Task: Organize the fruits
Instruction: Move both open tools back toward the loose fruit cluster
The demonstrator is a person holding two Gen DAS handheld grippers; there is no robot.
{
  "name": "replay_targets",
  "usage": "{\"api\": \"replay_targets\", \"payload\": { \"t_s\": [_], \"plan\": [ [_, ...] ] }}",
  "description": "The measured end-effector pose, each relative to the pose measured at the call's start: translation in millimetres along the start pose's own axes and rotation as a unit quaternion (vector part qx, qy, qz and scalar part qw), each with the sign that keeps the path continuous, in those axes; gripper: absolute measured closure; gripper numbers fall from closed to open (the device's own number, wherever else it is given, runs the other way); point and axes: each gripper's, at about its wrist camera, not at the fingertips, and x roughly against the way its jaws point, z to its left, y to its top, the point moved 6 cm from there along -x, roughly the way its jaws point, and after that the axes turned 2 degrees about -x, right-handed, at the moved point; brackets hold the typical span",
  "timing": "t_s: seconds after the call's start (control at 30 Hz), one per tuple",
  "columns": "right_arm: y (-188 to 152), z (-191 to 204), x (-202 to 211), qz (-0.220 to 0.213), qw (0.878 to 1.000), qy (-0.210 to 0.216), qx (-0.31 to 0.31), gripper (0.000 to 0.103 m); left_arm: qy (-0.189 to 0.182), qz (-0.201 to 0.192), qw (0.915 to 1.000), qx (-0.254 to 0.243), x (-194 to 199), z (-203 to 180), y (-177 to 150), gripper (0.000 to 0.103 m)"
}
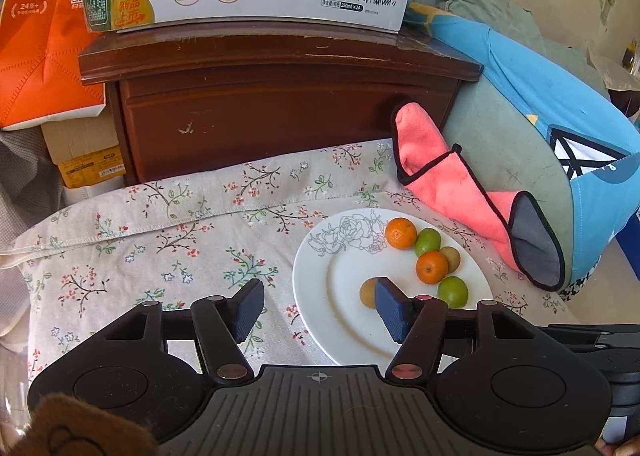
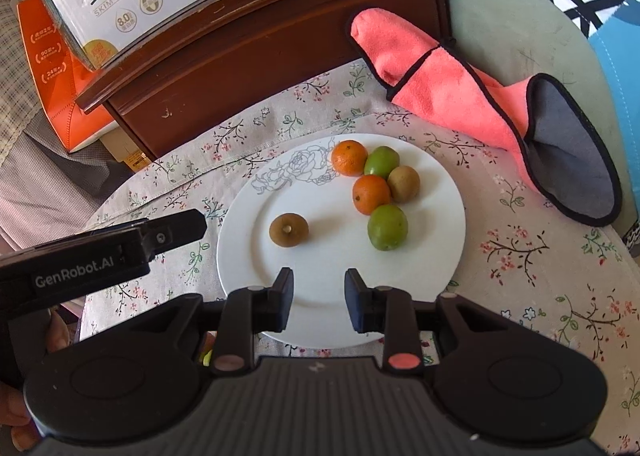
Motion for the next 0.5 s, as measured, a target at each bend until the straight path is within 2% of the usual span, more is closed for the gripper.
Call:
{"api": "replay_targets", "payload": {
  "t_s": [0.5],
  "plan": [
    [-21.3,29.6,13.7,0.015,0.997,0.041,0.06,0.073,0.034,0.012,0.9993,0.006,34.6,39.6,-20.8,0.041]
  ]
}}
